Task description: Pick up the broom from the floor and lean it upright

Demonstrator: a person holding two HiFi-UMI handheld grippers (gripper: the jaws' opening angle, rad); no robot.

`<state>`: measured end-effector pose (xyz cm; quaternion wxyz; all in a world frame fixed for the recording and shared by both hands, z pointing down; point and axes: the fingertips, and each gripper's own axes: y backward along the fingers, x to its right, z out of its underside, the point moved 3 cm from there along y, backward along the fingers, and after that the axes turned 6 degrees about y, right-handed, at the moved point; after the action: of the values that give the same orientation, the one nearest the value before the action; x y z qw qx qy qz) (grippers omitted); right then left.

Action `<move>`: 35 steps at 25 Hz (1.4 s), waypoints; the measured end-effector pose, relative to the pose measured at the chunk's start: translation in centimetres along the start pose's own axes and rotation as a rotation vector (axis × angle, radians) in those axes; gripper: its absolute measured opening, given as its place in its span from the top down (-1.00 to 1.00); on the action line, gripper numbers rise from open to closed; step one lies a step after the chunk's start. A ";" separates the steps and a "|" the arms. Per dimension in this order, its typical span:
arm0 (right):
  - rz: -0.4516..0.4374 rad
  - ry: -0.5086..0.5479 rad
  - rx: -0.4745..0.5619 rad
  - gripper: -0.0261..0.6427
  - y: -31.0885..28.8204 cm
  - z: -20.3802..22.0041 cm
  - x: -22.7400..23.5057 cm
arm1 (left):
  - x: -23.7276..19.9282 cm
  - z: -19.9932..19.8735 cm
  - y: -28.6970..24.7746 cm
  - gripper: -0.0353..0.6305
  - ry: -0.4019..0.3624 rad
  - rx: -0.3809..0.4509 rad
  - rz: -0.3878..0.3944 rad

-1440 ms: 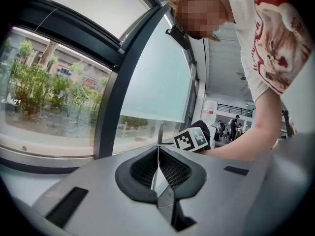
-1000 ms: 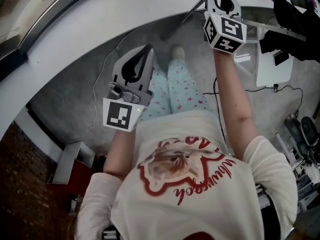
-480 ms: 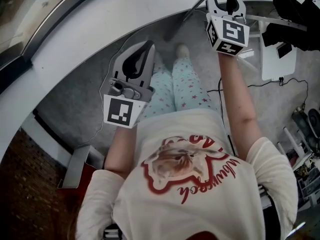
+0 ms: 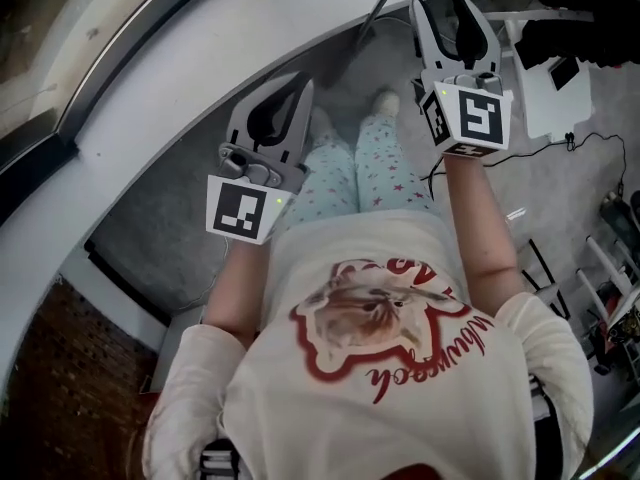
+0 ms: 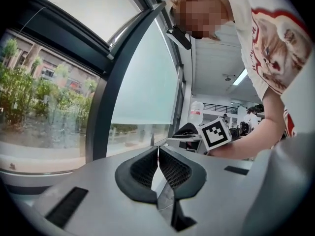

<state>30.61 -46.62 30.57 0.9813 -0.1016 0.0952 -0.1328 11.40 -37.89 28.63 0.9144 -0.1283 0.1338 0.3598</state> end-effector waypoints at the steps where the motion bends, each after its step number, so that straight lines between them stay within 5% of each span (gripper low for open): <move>1: -0.011 -0.006 0.002 0.29 1.1 -0.6 -0.2 | 0.5 -0.6 -0.1 0.82 -0.008 0.005 0.009; 3: -0.035 -0.010 0.024 0.42 2.8 -2.0 -0.7 | 1.6 -1.9 -0.5 0.82 -0.028 0.023 0.022; 5: -0.075 -0.005 0.065 0.77 3.9 -3.7 -1.2 | 2.8 -3.2 -1.0 0.82 -0.048 0.047 0.024; 12: -0.377 -0.057 0.227 0.85 8.2 -8.8 -2.6 | 8.7 -5.8 -1.4 0.82 -0.117 0.129 -0.060; 24: -0.804 0.023 0.284 0.85 20.8 -10.8 1.8 | 26.0 -6.0 1.4 0.82 -0.158 0.281 -0.393; 35: -1.111 0.044 0.392 0.85 33.6 -12.2 -6.4 | 34.2 -3.8 14.2 0.82 -0.200 0.385 -0.671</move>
<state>30.05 -15.20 12.30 0.7630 0.0500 0.0218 -0.6441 25.13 -7.73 11.62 0.9970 0.0446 0.0601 0.0203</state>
